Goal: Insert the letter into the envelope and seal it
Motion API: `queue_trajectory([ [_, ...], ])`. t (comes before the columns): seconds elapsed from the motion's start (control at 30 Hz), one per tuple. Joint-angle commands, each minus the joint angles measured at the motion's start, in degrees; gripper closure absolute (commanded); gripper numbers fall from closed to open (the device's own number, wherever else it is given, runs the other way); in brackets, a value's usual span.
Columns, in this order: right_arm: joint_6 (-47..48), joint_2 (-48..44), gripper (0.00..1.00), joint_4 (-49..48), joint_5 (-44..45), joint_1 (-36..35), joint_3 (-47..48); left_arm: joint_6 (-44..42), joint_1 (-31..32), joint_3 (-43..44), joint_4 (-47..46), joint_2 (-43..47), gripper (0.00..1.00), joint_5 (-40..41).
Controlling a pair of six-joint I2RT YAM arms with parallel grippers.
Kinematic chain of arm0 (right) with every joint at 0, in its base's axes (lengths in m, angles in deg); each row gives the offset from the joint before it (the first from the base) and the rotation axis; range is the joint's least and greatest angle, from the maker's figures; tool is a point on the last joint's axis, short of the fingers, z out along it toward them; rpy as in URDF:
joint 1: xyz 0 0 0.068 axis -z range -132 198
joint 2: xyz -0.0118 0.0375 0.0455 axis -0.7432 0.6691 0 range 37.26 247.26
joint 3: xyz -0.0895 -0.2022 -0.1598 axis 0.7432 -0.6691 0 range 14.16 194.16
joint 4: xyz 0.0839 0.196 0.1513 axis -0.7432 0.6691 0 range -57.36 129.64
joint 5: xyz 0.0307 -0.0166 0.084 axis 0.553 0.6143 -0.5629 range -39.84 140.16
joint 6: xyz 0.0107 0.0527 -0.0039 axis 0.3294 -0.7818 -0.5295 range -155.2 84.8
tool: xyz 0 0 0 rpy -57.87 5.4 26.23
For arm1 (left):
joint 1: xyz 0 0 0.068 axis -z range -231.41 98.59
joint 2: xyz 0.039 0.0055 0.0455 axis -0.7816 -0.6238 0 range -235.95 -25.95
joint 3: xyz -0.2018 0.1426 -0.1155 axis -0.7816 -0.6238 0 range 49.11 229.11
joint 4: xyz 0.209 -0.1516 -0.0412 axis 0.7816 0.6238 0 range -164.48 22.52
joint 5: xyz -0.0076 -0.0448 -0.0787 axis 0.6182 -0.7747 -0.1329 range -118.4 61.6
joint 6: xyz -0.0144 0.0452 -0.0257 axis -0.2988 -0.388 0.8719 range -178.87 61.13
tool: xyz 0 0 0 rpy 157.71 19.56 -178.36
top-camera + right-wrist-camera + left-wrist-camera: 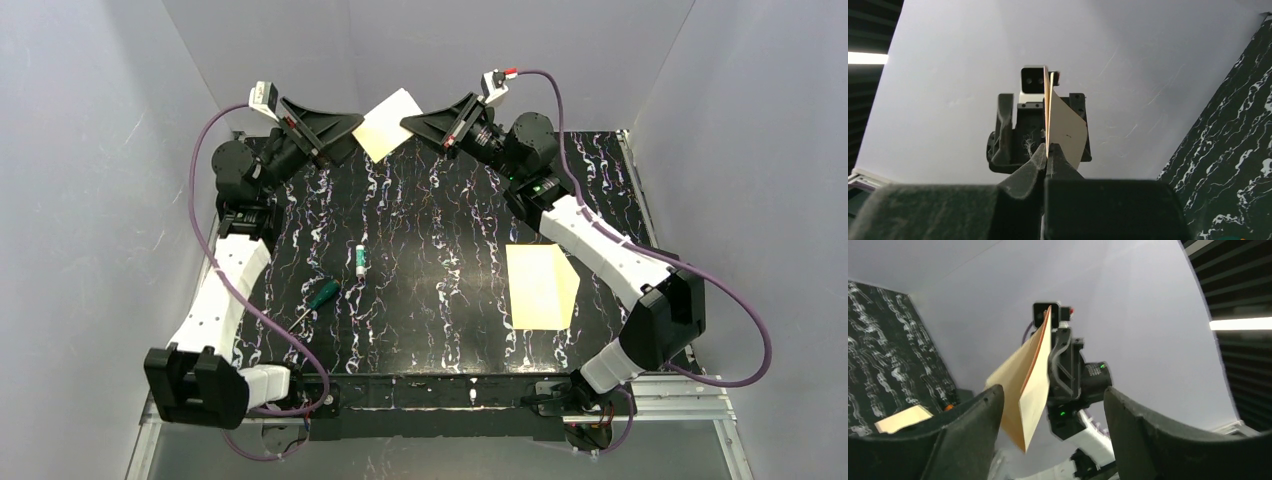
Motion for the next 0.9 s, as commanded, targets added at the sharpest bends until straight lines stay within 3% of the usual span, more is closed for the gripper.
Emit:
queue_trajectory([
  [0.0, 5.11, -5.16, 0.99, -0.12, 4.53, -0.25, 0.45, -8.03, -0.74, -3.17, 5.54, 8.45, 0.15, 3.76],
  [0.07, 4.71, -5.83, 0.99, -2.33, 6.46, -0.25, -0.82, -10.01, -0.73, -4.58, 7.16, 10.52, 0.02, 6.05],
  [0.1, 3.99, -5.76, 0.99, -3.88, 6.78, -0.25, -1.19, -10.23, -0.7, -4.92, 7.49, 10.96, 0.02, 6.25],
  [0.27, -2.02, -3.33, 0.99, -11.33, 5.48, -0.23, -1.61, -7.76, 0.8, -4.09, 7.3, 8.71, 0.02, 2.97],
  [0.47, -4.54, -2.36, 0.99, -13.11, 4.73, -0.63, -2.45, -5.46, 3.45, -1.45, 3.8, 5.73, 0.02, 0.02],
  [0.67, -4.65, -2.39, 0.99, -13.0, 5.03, -1.13, -3.91, 1.67, 4.66, -3.5, -8.45, 3.68, 0.02, 1.89],
  [0.87, -4.59, -2.36, 0.99, -12.58, 5.43, -1.19, -4.51, 1.37, 4.77, -7.42, -9.61, 6.27, 0.05, 6.53],
])
